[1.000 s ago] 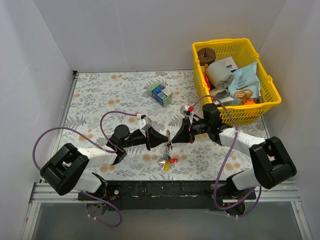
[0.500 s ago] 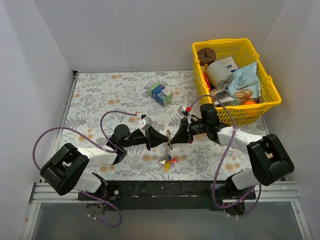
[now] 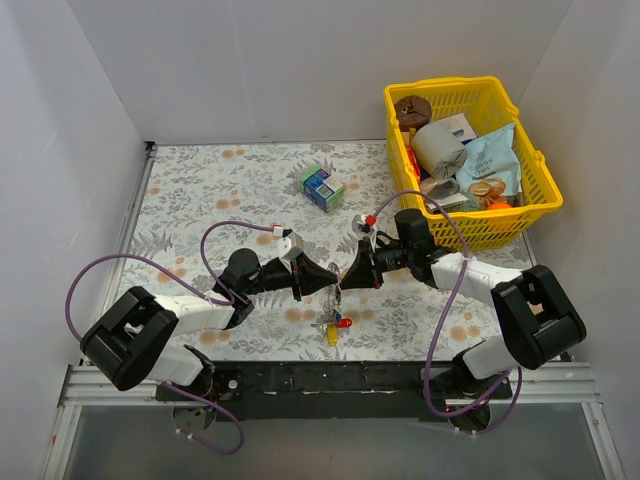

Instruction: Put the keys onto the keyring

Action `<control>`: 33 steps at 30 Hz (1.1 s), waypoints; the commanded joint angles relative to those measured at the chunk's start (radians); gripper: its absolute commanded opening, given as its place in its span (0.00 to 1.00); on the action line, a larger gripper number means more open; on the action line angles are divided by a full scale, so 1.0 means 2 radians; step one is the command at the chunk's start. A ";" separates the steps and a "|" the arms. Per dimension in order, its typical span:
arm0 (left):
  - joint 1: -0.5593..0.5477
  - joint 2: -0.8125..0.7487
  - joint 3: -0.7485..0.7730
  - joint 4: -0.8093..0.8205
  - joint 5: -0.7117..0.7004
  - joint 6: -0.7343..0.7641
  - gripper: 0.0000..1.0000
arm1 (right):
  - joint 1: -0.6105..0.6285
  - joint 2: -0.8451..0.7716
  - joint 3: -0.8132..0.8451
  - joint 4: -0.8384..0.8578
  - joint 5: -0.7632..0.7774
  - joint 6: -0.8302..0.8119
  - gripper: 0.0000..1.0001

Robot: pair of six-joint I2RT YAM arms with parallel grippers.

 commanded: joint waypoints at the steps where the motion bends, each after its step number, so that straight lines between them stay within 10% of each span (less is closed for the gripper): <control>1: -0.003 -0.011 0.010 0.023 0.005 -0.003 0.00 | 0.003 -0.025 0.013 -0.006 0.020 -0.009 0.08; 7: -0.004 -0.017 0.008 0.017 0.005 0.000 0.00 | 0.003 -0.079 0.006 -0.048 0.071 -0.052 0.47; 14: -0.004 -0.016 0.009 0.016 0.006 0.000 0.00 | 0.003 -0.112 -0.002 -0.049 0.072 -0.062 0.67; 33: -0.004 -0.016 0.012 0.011 0.010 -0.001 0.00 | 0.003 -0.075 0.009 -0.007 0.016 -0.025 0.44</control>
